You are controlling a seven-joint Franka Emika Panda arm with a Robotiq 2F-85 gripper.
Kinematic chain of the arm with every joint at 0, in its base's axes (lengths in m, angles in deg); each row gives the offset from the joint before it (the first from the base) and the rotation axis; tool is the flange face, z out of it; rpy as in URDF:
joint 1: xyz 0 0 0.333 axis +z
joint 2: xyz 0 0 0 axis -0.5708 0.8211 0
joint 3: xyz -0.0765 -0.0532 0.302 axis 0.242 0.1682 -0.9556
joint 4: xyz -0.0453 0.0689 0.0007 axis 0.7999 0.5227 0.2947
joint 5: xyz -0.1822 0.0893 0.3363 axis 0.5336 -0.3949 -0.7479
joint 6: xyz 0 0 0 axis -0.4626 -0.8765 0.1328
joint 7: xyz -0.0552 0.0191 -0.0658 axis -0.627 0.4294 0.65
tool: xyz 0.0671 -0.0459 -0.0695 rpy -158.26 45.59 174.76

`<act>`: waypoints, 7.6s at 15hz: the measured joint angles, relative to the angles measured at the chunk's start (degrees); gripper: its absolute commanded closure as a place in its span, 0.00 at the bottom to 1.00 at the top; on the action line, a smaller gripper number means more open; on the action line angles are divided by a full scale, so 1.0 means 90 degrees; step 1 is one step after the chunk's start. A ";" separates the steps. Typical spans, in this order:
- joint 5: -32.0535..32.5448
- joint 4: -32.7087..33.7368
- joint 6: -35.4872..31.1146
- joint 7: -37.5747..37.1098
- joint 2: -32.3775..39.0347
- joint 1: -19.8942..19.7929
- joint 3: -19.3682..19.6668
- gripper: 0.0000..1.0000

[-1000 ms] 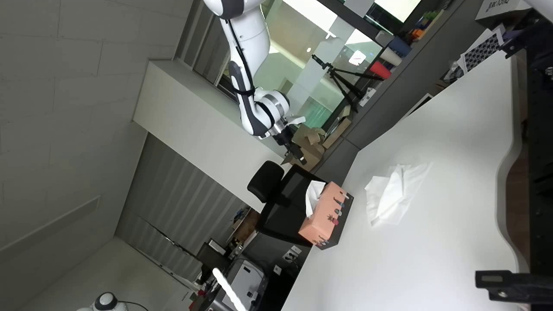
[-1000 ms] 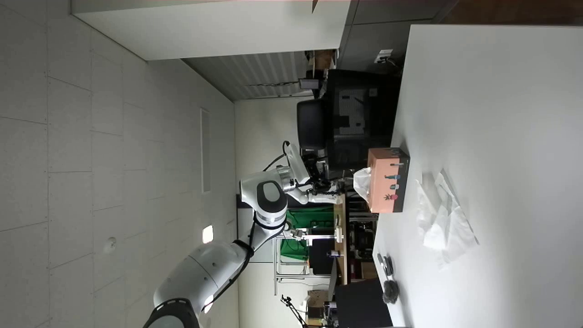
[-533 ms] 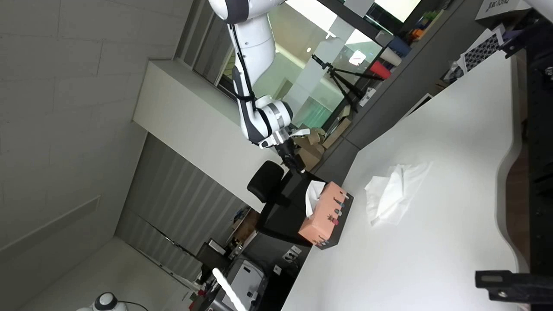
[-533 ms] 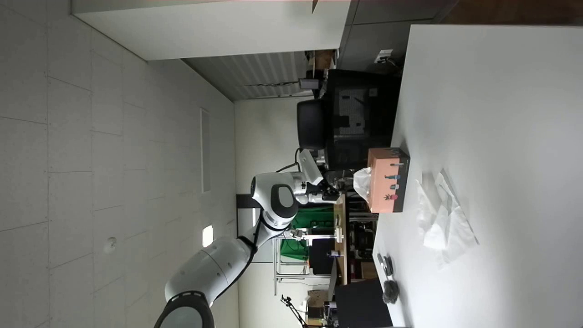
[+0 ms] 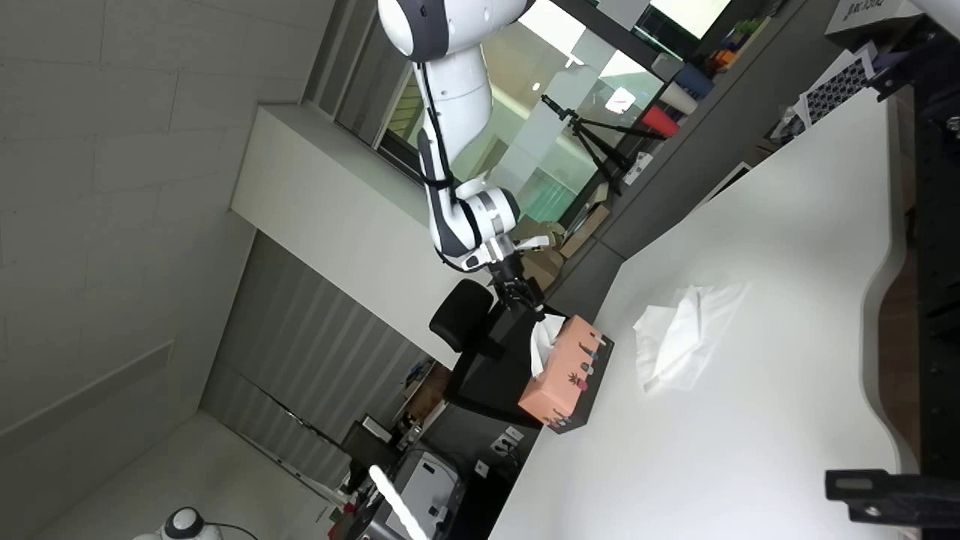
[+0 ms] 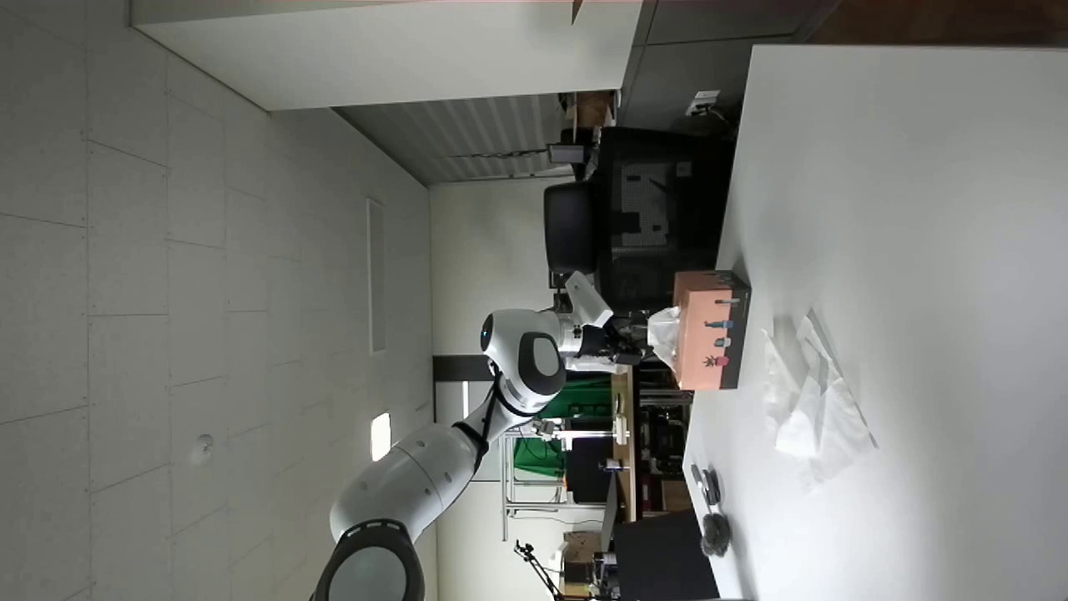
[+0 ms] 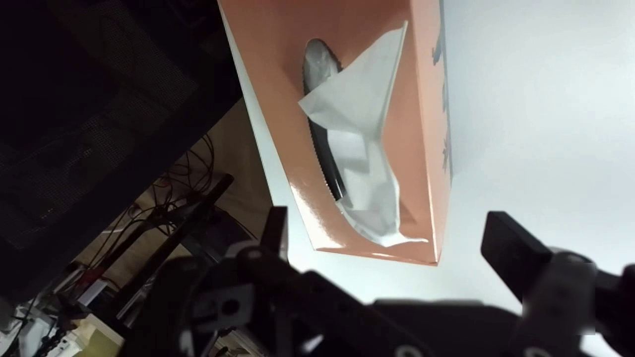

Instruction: Pull out one tissue square from the pink tissue box

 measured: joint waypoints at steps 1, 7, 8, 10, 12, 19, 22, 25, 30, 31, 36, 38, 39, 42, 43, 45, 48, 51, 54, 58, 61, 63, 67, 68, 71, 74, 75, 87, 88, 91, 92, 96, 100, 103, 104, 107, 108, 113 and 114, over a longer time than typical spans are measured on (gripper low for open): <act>-0.0041 0.0036 -0.0049 0.0165 0.0057 0.0013 -0.0006 0.00; -0.0078 0.0172 -0.0307 0.0725 0.0361 0.0146 -0.0007 0.40; -0.0078 0.0200 -0.0381 0.0769 0.0413 0.0171 -0.0007 0.49; -0.0078 0.0240 -0.0526 0.0848 0.0496 0.0212 -0.0007 0.63; -0.0078 0.0250 -0.0670 0.0909 0.0535 0.0235 -0.0011 0.76; -0.0067 0.0305 -0.0846 0.0817 0.0555 0.0315 0.0083 1.00; -0.0056 0.0470 -0.0487 0.0281 0.0498 0.0533 0.0440 1.00; -0.0053 0.0638 0.0061 -0.0220 0.0291 0.0699 0.0727 1.00; -0.0053 0.0692 0.0758 -0.0597 -0.0314 0.0753 0.0971 1.00; -0.0053 0.0688 0.0884 -0.0630 -0.0450 0.0752 0.1031 1.00; -0.0046 0.0554 0.1671 -0.0603 -0.1178 0.0641 0.1363 1.00; 0.0012 0.0428 0.2256 -0.0483 -0.1497 0.0558 0.1510 1.00; 0.0063 0.0382 0.2632 -0.0410 -0.1634 0.0519 0.1584 1.00; 0.0179 0.0378 0.4117 -0.0085 -0.1954 0.0433 0.1824 1.00; 0.0256 0.0383 0.4617 0.0020 -0.2029 0.0429 0.1911 1.00; 0.0494 0.0402 0.5464 0.0197 -0.2109 0.0447 0.2064 1.00; 0.0860 0.0411 0.6232 0.0348 -0.2104 0.0531 0.2220 1.00; 0.0955 0.0429 0.6475 0.0350 -0.1949 0.0667 0.2273 1.00; 0.0892 0.0573 0.6397 0.0184 -0.1550 0.0862 0.2262 1.00; 0.0809 0.0729 0.6151 -0.0070 -0.1028 0.1097 0.2246 0.99; 0.0808 0.0728 0.6163 -0.0044 -0.1081 0.1044 0.2249 0.99; 0.0808 0.0729 0.6167 -0.0040 -0.1101 0.1027 0.2250 0.99; 0.0808 0.0729 0.6167 -0.0040 -0.1102 0.1031 0.2249 1.00; 0.0808 0.0727 0.6167 -0.0039 -0.1097 0.1031 0.2249 1.00; 0.0820 0.0767 0.6518 -0.0038 -0.0962 0.1033 0.2247 1.00; 0.0823 0.1002 0.6850 -0.0054 -0.0580 0.1033 0.2255 1.00; 0.0826 0.1114 0.6910 -0.0066 -0.0421 0.1033 0.2255 1.00; 0.0988 0.3268 0.8148 -0.0317 0.1604 0.1012 0.2262 1.00; 0.0993 0.3433 0.8149 -0.0317 0.1760 0.0994 0.2261 1.00; 0.0981 0.3868 0.7849 -0.0285 0.2174 0.0931 0.2244 0.67; 0.0951 0.3964 0.7663 -0.0245 0.2264 0.0918 0.2241 0.60; 0.0919 0.4073 0.6612 0.0011 0.2345 0.0931 0.2210 0.33; 0.0758 0.4074 0.5417 0.0200 0.2208 0.0925 0.2068 0.07; 0.0549 0.4058 0.5191 0.0346 0.1980 0.0902 0.1944 0.00; 0.0488 0.4045 0.5224 0.0417 0.1891 0.0889 0.1894 0.00; 0.0306 0.3985 0.5550 0.0648 0.1620 0.0831 0.1737 0.00; 0.0257 0.3963 0.5789 0.0751 0.1530 0.0801 0.1674 0.00; 0.0166 0.3759 0.6804 0.1007 0.1067 0.0709 0.1527 0.00; 0.0167 0.3704 0.6891 0.1011 0.0989 0.0708 0.1525 0.00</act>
